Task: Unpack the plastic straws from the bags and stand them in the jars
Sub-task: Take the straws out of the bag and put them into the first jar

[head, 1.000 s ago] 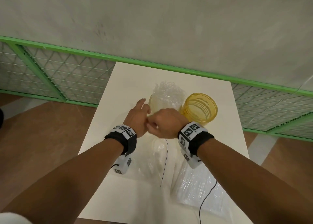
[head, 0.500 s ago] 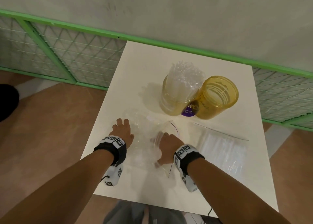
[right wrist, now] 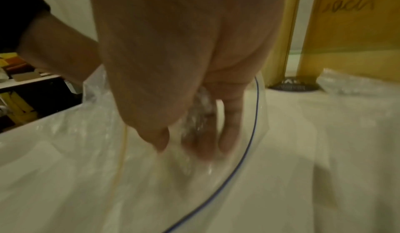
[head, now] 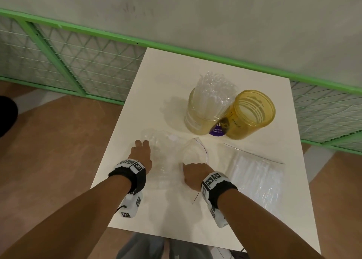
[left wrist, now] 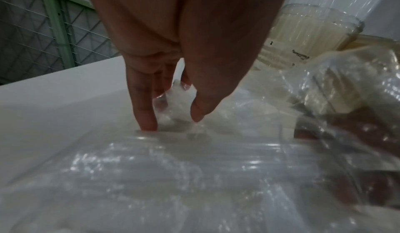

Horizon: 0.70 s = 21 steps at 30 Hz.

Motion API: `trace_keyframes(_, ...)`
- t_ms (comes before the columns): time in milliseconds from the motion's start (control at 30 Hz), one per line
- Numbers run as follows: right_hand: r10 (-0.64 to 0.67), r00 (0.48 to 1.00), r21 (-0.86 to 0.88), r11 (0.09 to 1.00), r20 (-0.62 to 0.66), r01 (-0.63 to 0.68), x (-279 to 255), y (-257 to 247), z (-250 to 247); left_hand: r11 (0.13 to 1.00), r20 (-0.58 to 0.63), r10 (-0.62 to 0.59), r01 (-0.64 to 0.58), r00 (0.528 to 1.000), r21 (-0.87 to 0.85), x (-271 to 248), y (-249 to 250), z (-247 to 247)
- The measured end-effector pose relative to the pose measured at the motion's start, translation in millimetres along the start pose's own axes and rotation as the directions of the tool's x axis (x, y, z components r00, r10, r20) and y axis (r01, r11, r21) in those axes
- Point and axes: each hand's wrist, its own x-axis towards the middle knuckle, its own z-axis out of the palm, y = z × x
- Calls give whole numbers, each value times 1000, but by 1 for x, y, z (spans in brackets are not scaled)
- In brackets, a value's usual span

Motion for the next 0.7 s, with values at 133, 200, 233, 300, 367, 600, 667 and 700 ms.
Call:
trace_keyframes(133,-3,1000,53,999,0,3,-5,19,-11,998,48,-4,1,999,58,0,6,-3)
trace_keyframes(200,2,1000,114,994,-15,0,-12,29,-24,997,58,4,-8,998,83,1,8,-6)
trace_keyframes(233,4,999,129,992,-32,0,-15,36,-31,995,59,14,-19,998,95,0,9,-9)
trace_keyframes(300,25,998,115,993,-58,-18,-24,47,-47,991,61,34,-42,998,126,-2,11,-16)
trace_keyframes(367,61,995,70,996,-85,-56,-36,58,-62,981,70,59,-71,996,182,-7,13,-26)
trace_keyframes(600,200,962,-148,962,-187,-229,-78,92,-102,955,129,125,-155,984,253,-9,17,-35)
trace_keyframes(667,232,951,-185,945,-204,-270,-86,101,-107,945,137,78,-117,987,305,-12,21,-36)
trace_keyframes(700,253,945,-195,936,-206,-293,-90,105,-110,935,144,9,-59,990,349,-17,26,-40)
